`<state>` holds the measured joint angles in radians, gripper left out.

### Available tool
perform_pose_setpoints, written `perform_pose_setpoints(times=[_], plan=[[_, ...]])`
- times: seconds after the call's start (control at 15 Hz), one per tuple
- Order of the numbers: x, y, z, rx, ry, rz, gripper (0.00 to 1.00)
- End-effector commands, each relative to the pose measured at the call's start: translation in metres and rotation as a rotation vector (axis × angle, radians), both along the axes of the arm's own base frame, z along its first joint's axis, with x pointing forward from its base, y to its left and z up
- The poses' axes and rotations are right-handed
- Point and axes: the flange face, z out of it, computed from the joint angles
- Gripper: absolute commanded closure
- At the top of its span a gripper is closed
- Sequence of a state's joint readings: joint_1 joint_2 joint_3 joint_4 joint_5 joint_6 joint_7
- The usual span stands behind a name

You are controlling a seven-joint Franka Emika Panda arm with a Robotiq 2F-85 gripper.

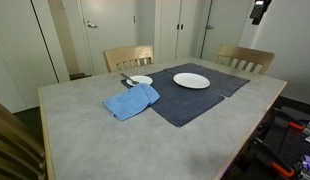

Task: Use the blue towel to wipe the white plate

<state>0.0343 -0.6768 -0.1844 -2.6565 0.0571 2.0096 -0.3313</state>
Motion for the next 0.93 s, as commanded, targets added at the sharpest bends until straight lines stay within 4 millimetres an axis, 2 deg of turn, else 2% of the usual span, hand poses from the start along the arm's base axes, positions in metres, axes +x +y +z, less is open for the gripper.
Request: perform_pose_setpoints(times=[0.0,0.8,0.87], plan=[[-0.0002,0.0001,0.0009,0.000,-0.001,0.000,0.00],[-0.0002,0.0001,0.0011,0.000,-0.002,0.000,0.00],[0.0048,0.0039,0.0020,-0.004,-0.004,0.008,0.00]])
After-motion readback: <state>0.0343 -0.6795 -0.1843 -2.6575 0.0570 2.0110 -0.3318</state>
